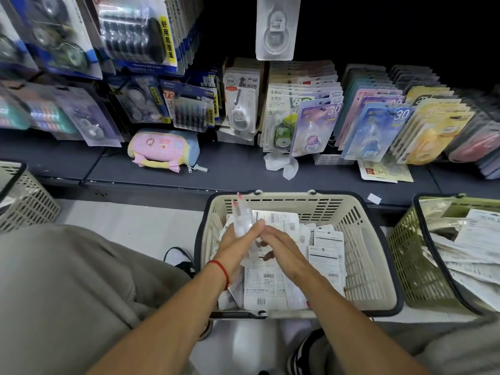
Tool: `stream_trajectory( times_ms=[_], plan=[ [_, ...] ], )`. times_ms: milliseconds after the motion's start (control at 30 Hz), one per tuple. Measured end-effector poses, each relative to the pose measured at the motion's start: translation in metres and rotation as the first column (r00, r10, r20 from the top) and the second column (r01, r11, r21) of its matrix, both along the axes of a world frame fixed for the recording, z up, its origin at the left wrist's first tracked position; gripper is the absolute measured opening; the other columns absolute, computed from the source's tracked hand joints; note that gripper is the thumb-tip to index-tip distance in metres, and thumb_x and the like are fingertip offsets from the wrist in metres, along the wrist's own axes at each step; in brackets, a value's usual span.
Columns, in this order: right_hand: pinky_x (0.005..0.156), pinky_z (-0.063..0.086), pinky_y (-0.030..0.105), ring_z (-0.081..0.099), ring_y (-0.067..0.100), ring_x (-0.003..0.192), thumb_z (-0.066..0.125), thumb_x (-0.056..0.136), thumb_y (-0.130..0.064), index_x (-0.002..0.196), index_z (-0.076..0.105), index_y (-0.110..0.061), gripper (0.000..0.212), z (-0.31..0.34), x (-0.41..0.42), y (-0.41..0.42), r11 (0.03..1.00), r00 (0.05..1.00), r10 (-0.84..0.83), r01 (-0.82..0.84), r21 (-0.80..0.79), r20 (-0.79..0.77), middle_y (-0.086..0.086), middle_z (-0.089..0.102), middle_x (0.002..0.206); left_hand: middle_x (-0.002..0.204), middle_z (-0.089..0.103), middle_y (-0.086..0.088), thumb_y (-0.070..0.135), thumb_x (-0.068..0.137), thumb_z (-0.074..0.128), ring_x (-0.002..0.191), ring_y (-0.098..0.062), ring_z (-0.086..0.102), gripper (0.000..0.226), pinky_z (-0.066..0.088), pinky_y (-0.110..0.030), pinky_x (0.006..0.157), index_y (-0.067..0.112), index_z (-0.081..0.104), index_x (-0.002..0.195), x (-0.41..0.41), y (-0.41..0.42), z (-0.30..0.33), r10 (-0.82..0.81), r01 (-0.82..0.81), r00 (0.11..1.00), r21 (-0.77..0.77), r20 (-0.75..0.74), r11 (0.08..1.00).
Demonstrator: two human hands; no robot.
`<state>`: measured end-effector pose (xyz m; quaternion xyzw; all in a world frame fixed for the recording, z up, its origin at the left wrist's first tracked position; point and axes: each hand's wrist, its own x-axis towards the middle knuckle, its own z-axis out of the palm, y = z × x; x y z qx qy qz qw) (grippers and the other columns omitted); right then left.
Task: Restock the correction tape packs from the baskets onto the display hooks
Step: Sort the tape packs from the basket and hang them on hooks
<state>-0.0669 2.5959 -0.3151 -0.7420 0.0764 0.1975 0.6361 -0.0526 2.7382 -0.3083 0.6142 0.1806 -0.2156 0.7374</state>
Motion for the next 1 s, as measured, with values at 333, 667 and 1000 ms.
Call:
stream_trajectory(
  times_ms=[333,667,1000],
  plan=[
    [0.128,0.024,0.047,0.012,0.026,0.162,0.063,0.104,-0.039,0.167,0.020,-0.025,0.078,-0.073,0.051,-0.025,0.483,0.955,0.297,-0.166,-0.860,-0.017,0.002,0.011,0.176,0.119,0.075,-0.002,0.003,0.086,0.080,0.110,-0.028,0.071,0.054,0.058,-0.057,0.098,0.028,0.063,0.130,0.000,0.041,-0.026,0.159,-0.155,0.987,0.194,-0.005,0.969],
    [0.070,0.054,0.039,0.067,0.032,0.078,0.054,0.109,-0.013,0.113,0.069,-0.007,0.017,-0.055,0.047,-0.046,0.666,0.879,0.108,0.283,-0.690,0.465,0.011,0.070,0.088,0.120,0.074,-0.002,0.002,0.086,0.081,0.105,-0.025,0.075,0.058,0.064,-0.049,0.085,0.030,0.060,0.132,0.003,0.048,-0.029,0.255,-0.257,0.966,0.039,0.047,0.966],
    [0.101,0.055,0.050,0.067,0.027,0.112,0.059,0.105,-0.025,0.114,0.068,-0.012,0.018,-0.020,0.028,-0.024,0.895,0.909,-0.415,0.414,-0.165,0.032,0.003,0.071,0.110,0.129,0.073,0.004,0.021,0.090,0.080,0.113,-0.029,0.074,0.051,0.059,-0.067,0.086,0.041,0.057,0.131,-0.002,0.007,-0.017,0.035,-0.053,0.996,-0.220,-0.084,0.974]
  ],
)
